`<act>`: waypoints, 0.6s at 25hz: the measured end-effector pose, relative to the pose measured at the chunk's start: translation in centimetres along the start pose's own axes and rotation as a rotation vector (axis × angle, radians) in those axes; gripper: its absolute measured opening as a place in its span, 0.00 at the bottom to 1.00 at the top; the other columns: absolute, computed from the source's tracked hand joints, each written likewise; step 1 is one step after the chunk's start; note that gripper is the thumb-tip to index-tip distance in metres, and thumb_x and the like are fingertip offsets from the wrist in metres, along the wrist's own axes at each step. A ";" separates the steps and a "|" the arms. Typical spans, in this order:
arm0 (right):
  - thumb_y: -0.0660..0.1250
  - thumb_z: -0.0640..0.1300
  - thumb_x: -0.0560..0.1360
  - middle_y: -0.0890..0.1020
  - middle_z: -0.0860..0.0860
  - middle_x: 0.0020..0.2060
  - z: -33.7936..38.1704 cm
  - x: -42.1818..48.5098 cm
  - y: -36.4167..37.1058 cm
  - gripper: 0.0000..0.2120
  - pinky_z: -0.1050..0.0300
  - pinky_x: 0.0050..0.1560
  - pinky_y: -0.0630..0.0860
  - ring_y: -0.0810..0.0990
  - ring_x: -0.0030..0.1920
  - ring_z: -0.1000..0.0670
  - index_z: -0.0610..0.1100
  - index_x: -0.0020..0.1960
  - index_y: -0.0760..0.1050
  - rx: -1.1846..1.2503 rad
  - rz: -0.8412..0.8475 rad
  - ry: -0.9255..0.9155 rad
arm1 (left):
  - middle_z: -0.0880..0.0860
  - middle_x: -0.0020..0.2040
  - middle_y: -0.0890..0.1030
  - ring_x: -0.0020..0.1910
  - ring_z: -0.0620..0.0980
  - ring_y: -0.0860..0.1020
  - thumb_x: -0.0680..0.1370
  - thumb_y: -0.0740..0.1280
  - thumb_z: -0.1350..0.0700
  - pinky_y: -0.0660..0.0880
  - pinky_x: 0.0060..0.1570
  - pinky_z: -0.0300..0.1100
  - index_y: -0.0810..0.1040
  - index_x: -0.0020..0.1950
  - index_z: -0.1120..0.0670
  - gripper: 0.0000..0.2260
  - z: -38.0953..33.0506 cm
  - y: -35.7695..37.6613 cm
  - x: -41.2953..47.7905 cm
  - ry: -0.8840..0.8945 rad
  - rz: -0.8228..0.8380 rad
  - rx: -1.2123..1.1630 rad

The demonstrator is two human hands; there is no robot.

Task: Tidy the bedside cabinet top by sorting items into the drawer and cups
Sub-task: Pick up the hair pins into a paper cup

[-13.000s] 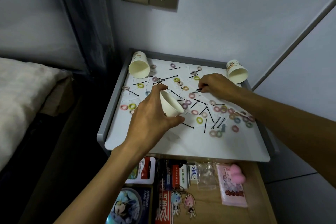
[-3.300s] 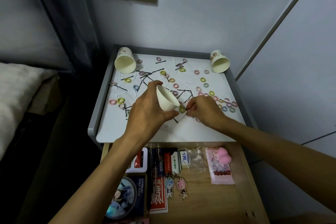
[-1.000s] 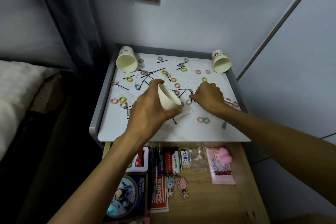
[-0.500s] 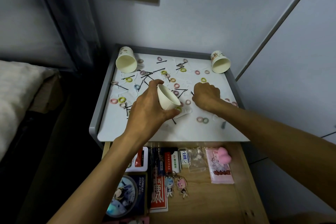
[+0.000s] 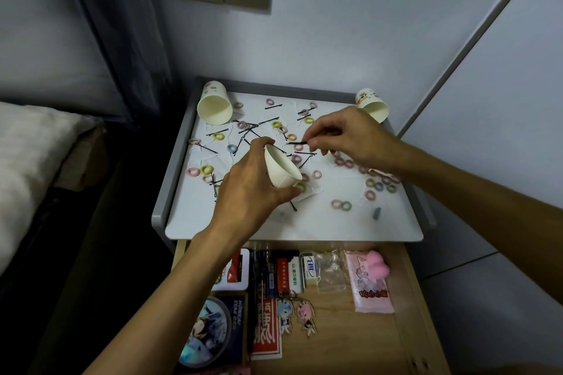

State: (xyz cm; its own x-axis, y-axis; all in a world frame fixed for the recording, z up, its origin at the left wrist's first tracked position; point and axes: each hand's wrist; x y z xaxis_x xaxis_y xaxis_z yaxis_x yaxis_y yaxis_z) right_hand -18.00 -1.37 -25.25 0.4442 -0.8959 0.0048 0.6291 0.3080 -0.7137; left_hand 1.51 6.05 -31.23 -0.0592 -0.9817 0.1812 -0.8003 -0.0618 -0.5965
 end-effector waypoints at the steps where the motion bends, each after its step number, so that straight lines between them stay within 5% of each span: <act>1: 0.72 0.39 0.73 0.85 0.52 0.40 1.1 -0.1 0.3 0.06 0.63 0.45 0.78 0.82 0.39 0.57 0.44 0.50 0.84 -0.078 0.066 -0.059 | 0.45 0.53 0.76 0.49 0.49 0.75 0.65 0.79 0.46 0.74 0.45 0.45 0.65 0.67 0.48 0.35 0.0 0.0 0.0 -0.002 -0.003 0.001; 4: 0.73 0.39 0.73 0.85 0.54 0.42 2.9 0.1 1.8 0.08 0.68 0.45 0.76 0.82 0.41 0.59 0.45 0.51 0.84 -0.157 0.190 -0.154 | 0.43 0.50 0.74 0.50 0.51 0.77 0.66 0.79 0.47 0.76 0.47 0.49 0.65 0.68 0.48 0.36 0.0 -0.1 0.2 -0.007 -0.005 0.004; 9: 0.70 0.38 0.75 0.85 0.47 0.43 -0.2 2.9 2.3 0.05 0.59 0.46 0.79 0.82 0.40 0.53 0.43 0.50 0.83 0.131 -0.098 -0.054 | 0.46 0.53 0.77 0.51 0.50 0.76 0.65 0.80 0.48 0.72 0.45 0.44 0.65 0.68 0.48 0.37 0.6 -1.0 0.7 -0.044 -0.060 -0.013; 15: 0.68 0.38 0.76 0.84 0.47 0.52 -8.3 11.4 -0.2 0.09 0.57 0.57 0.75 0.81 0.53 0.49 0.44 0.54 0.83 -0.322 -0.275 0.156 | 0.46 0.52 0.76 0.52 0.52 0.78 0.63 0.80 0.49 0.80 0.45 0.53 0.66 0.66 0.45 0.36 1.5 -2.0 1.2 -0.050 -0.120 -0.064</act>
State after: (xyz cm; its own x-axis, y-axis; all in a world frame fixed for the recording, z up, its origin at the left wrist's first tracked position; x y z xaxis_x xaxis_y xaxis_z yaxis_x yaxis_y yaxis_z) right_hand -18.37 -14.29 -30.89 0.1712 -0.9757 0.1371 0.4692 -0.0416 -0.8821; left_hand 3.98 4.74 -30.98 0.0674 -0.9758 0.2080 -0.8362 -0.1689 -0.5217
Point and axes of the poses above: each hand's wrist, its own x-axis towards the middle knuckle, its own y-axis out of the palm, z = x × y
